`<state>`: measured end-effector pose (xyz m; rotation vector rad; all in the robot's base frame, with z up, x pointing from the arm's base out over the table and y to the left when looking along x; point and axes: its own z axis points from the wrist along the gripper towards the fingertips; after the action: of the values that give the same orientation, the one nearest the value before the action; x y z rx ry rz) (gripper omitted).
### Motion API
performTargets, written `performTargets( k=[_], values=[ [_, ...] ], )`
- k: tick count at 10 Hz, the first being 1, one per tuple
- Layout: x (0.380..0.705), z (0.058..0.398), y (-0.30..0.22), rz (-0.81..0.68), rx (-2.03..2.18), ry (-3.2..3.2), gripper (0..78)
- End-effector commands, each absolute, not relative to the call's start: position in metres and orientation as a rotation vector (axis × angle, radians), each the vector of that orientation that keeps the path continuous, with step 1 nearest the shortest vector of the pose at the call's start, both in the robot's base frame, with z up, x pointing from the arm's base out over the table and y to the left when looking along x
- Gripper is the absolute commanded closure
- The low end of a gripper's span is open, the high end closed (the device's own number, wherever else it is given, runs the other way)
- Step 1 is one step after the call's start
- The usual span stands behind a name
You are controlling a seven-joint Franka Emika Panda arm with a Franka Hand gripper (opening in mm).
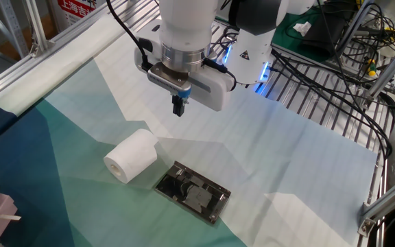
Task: Put the toilet paper on its holder
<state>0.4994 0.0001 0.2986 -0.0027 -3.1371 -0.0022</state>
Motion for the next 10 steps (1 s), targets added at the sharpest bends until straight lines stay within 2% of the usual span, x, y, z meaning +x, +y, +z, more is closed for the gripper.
performTargets(
  k=[1,9,10],
  values=[
    [0.499,0.299,0.0,0.005,-0.122,-3.002,77.6],
    [0.509,0.298,-0.014,0.005,-0.155,-3.008,77.6],
    [0.519,0.299,-0.021,0.005,-0.167,-3.006,77.6]
  ],
)
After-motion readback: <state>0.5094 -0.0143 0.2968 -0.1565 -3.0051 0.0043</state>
